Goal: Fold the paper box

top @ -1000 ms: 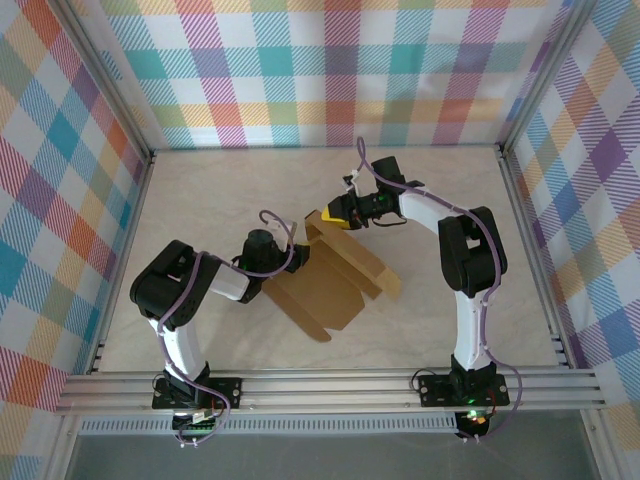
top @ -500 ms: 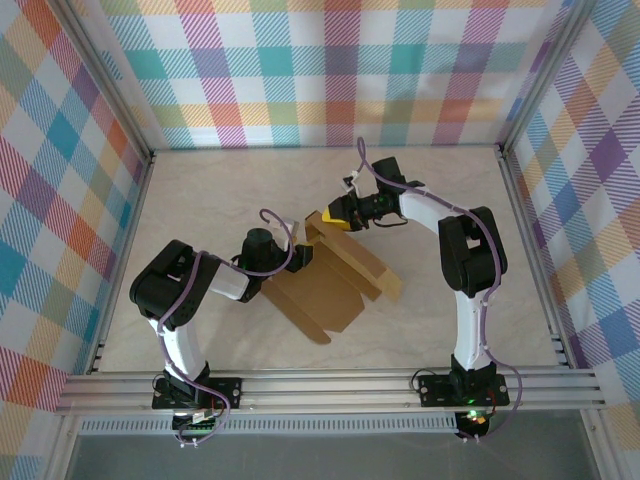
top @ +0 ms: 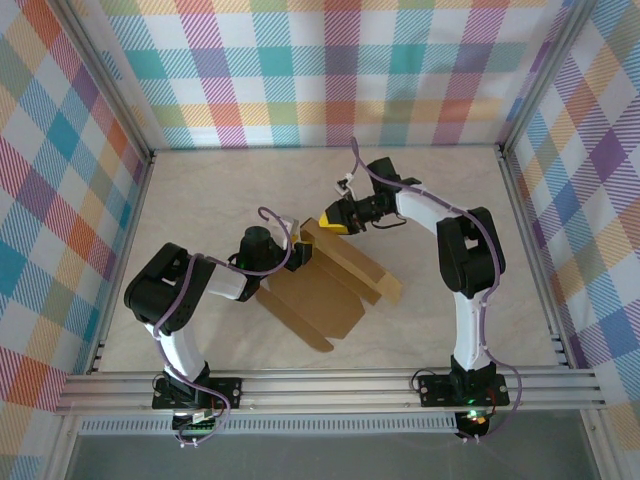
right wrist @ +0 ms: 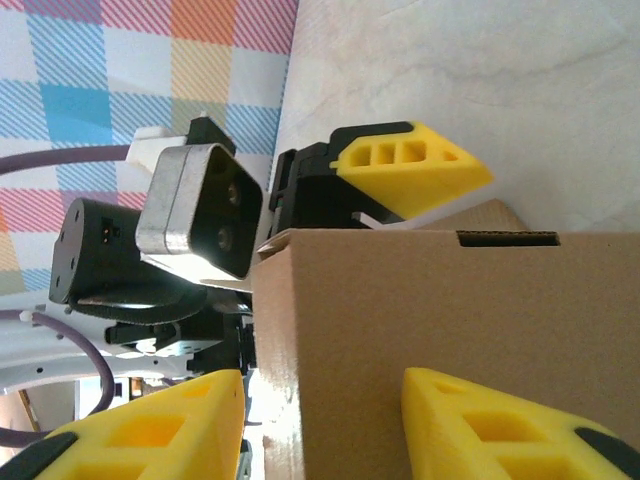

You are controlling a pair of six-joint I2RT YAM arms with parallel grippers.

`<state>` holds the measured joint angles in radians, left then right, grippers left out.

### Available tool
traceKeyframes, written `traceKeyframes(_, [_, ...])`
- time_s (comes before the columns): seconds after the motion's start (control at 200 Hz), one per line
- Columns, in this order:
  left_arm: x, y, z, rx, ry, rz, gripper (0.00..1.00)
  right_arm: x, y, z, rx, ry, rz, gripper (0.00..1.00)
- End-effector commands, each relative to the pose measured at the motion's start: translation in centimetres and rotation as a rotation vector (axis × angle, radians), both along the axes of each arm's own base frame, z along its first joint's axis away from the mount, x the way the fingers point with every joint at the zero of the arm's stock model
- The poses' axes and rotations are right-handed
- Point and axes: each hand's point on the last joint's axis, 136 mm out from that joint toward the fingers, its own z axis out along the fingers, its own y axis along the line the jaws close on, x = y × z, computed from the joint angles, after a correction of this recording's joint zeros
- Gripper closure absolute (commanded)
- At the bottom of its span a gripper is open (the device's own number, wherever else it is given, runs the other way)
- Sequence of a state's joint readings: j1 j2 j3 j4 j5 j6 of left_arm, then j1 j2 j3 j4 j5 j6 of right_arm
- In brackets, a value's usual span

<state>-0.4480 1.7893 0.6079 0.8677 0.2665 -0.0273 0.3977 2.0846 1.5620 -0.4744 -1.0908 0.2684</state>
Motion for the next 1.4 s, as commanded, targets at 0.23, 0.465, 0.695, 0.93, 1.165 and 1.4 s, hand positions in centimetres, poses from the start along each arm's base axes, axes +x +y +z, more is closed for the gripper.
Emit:
traceKeyframes(0.23, [0.1,0.4,1.6,0.003,-0.061,0.001,0.55,-1.5,1.4,0.9,0.052,-0.007,0.094,0.54])
traceKeyframes(0.465, [-0.2,0.9,1.1,0.037,-0.08,0.027,0.66,-2.1,1.7,0.6,0.056,0.013,0.111,0.54])
traceKeyframes(0.695, [-0.4,0.1,1.4,0.029,-0.079,-0.001,0.71,-2.6,2.2,0.1,0.05,0.027,0.119,0.55])
traceKeyframes(0.93, [-0.8,-0.1,2.5,0.008,-0.098,-0.006,0.64,-2.6,2.3,-0.3,0.046,0.036,0.112,0.55])
traceKeyframes(1.165, [-0.6,-0.3,1.7,0.014,-0.077,-0.013,0.9,-2.6,2.2,-0.3,0.04,0.038,0.11,0.54])
traceKeyframes(1.4, [-0.8,0.0,1.2,0.034,-0.071,-0.008,0.98,-2.4,2.2,-0.4,0.035,0.039,0.104,0.54])
